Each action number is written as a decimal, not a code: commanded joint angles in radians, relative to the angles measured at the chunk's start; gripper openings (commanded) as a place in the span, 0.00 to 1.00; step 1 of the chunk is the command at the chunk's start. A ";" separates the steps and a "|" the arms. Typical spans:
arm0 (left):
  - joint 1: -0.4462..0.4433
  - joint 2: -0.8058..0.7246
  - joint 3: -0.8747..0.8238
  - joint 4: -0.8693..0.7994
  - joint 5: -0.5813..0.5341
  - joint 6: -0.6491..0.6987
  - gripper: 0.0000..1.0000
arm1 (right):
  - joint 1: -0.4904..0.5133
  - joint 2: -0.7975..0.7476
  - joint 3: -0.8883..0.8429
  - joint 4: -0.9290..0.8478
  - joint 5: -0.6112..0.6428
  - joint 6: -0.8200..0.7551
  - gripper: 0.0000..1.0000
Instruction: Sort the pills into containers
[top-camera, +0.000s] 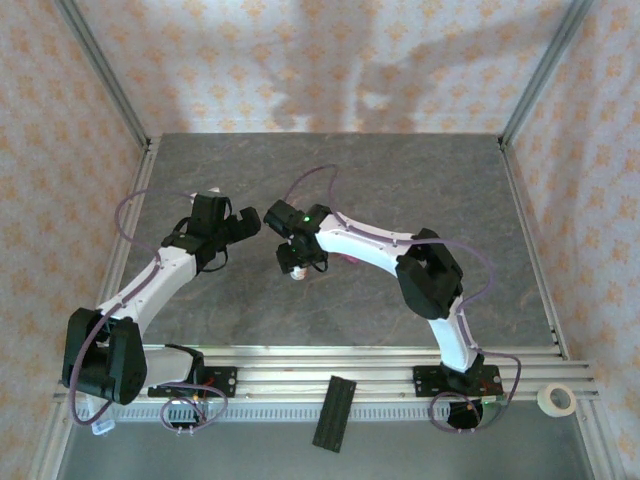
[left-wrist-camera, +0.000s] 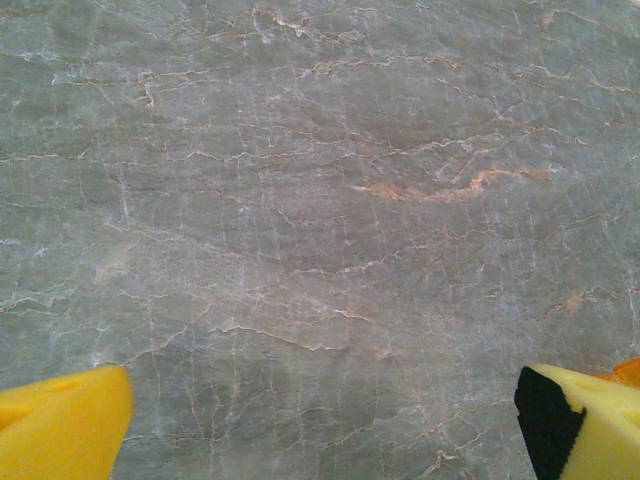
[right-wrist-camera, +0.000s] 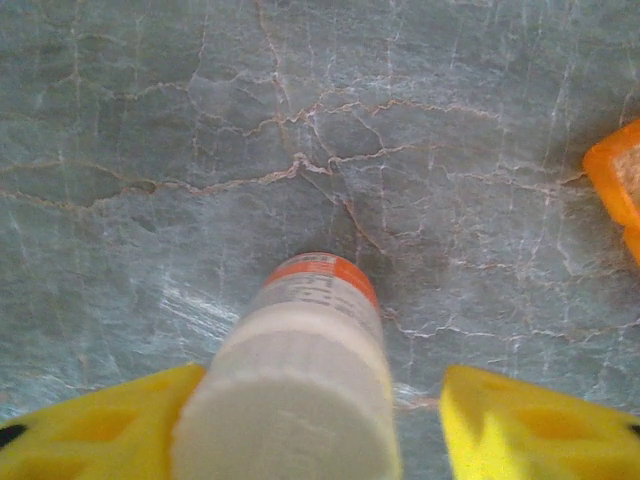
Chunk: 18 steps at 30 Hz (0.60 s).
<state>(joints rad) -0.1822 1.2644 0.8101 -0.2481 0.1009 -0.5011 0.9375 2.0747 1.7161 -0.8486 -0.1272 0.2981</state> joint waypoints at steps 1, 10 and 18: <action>0.008 -0.022 -0.005 0.025 0.011 -0.015 1.00 | 0.006 0.015 0.028 -0.020 0.019 -0.002 0.49; 0.008 -0.014 0.008 0.075 0.125 -0.028 1.00 | -0.026 -0.086 0.005 -0.006 0.024 -0.025 0.36; 0.000 0.011 0.006 0.195 0.210 -0.039 1.00 | -0.187 -0.286 -0.113 0.054 -0.062 -0.051 0.36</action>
<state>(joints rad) -0.1822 1.2652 0.8101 -0.1429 0.2535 -0.5343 0.8036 1.8805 1.6272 -0.8223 -0.1715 0.2710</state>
